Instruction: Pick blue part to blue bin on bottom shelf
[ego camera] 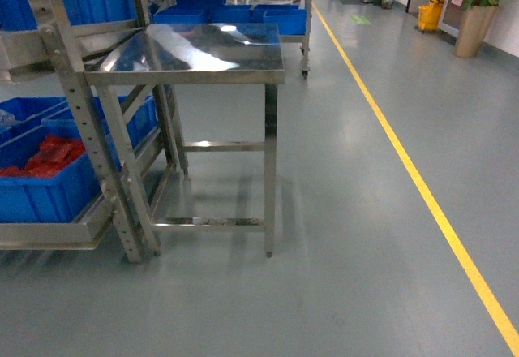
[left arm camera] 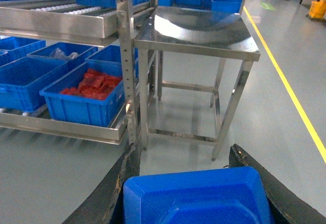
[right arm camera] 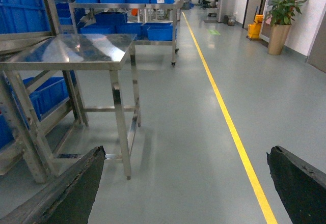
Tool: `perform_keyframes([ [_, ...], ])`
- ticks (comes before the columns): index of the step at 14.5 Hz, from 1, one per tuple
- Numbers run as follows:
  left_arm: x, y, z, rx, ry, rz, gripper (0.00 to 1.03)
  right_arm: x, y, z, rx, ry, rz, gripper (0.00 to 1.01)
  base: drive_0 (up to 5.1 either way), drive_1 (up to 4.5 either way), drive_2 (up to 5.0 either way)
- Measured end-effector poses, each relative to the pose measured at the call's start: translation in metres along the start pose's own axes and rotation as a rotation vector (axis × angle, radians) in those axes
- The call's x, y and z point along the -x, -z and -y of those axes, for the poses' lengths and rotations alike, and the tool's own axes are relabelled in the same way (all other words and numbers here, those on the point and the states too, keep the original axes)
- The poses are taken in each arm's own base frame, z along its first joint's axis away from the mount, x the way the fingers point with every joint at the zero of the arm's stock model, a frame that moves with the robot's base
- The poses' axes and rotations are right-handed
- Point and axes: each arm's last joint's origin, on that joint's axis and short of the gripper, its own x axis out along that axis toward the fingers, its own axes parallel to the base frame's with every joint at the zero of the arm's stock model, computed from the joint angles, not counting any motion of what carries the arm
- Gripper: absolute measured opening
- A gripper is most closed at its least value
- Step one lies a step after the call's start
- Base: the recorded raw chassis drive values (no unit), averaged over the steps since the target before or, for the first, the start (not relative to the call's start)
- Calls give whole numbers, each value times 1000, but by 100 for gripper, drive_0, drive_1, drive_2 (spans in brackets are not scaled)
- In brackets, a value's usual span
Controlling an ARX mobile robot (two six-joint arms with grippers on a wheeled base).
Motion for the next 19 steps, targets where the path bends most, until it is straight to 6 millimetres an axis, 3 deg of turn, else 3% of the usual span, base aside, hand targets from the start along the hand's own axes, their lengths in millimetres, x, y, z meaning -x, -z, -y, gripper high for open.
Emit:
perform_keyframes([
  [19,0,1,0,-1,-1,-3,44,0,0,0,0,0,1,98,5,419,-409],
])
